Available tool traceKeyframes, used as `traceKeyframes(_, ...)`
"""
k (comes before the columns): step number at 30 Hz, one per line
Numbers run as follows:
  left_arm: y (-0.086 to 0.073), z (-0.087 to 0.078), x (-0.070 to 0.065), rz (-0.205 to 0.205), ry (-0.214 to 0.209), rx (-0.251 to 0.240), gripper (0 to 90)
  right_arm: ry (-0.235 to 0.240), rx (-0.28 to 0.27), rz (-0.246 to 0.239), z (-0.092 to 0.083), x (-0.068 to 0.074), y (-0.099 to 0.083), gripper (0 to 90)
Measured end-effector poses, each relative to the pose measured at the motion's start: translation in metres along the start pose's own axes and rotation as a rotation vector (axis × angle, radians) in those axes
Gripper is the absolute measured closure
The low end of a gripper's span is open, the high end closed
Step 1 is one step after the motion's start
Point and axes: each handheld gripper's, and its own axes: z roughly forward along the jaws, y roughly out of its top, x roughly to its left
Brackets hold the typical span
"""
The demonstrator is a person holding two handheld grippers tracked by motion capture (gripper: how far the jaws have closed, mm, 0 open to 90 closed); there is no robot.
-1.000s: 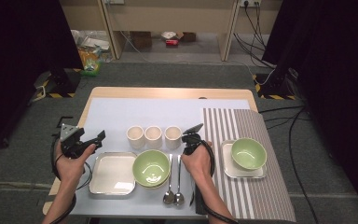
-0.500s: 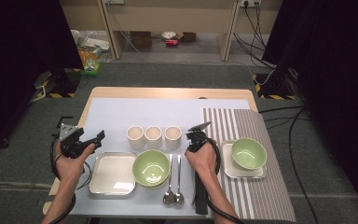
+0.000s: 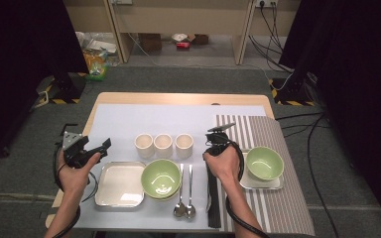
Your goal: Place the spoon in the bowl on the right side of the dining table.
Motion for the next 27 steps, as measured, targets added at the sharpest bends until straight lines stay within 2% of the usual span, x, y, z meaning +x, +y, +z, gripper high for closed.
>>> traceKeyframes(8, 0.0, 0.0, 0.001, -0.004, 0.0, -0.003, 11.6, 0.045, -0.078, 0.019, -0.02, -0.011, 0.005, 90.0)
traceKeyframes(14, -0.001, 0.001, 0.0, -0.003, -0.002, 0.0, 11.6, 0.057, -0.117, 0.042, -0.033, -0.02, 0.008, 90.0)
traceKeyframes(27, -0.002, 0.001, 0.001, -0.006, 0.002, -0.002, 11.7, 0.028, -0.228, 0.062, -0.056, -0.035, 0.014, 90.0)
